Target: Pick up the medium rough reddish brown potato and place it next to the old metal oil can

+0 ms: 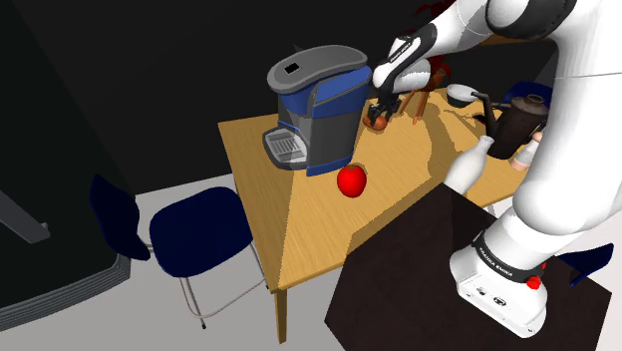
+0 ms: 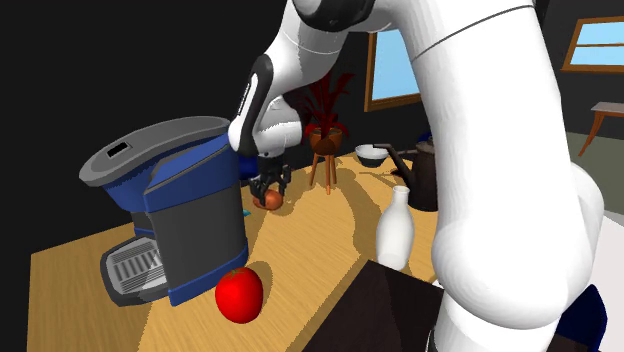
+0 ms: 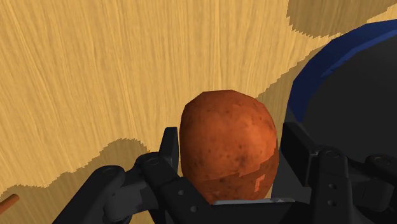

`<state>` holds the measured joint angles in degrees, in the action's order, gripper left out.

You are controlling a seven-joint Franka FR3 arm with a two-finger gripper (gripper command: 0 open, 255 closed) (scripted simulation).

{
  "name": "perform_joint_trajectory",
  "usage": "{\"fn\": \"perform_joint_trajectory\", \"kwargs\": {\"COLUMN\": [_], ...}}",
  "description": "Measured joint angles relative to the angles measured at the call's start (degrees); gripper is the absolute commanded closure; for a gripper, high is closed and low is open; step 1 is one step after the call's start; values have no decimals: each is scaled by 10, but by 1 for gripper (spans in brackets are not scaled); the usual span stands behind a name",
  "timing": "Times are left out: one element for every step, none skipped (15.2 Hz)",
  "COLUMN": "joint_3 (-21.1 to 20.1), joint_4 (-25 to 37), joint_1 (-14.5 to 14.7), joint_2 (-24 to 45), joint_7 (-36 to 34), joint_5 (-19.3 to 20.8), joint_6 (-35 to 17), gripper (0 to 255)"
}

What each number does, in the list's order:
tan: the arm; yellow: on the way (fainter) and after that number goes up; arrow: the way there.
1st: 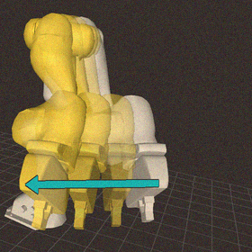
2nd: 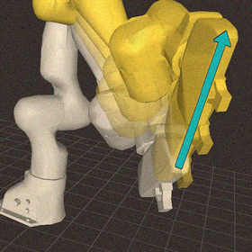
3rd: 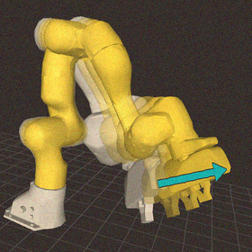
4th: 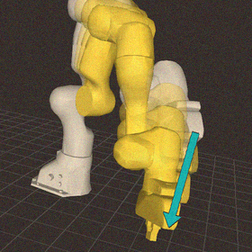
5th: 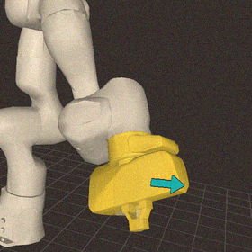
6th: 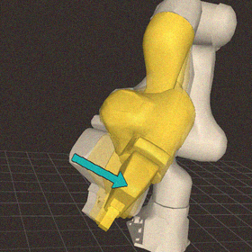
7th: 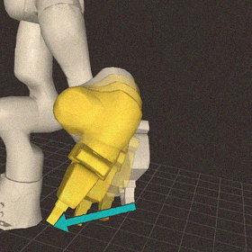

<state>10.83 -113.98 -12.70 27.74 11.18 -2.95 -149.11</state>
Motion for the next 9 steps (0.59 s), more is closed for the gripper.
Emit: {"fn": "perform_joint_trajectory", "kwargs": {"joint_3": [1, 2, 3, 4, 5, 6, 7, 8, 9], "joint_4": [-1, 1, -3, -3, 0, 0, -1, 1, 1], "joint_1": [1, 2, 3, 3, 5, 6, 7, 7, 8], "joint_2": [-7, -11, -18, -25, -30, -37, -43, -48, -52], "joint_7": [0, -1, -2, -2, -3, -4, -6, -6, -6], "joint_5": [1, 2, 4, 5, 7, 8, 10, 11, 12], "joint_6": [6, 12, 15, 22, 30, 36, 42, 48, 53], "gripper": [255, 255, 255, 255, 255, 255, 255, 255, 255]}}
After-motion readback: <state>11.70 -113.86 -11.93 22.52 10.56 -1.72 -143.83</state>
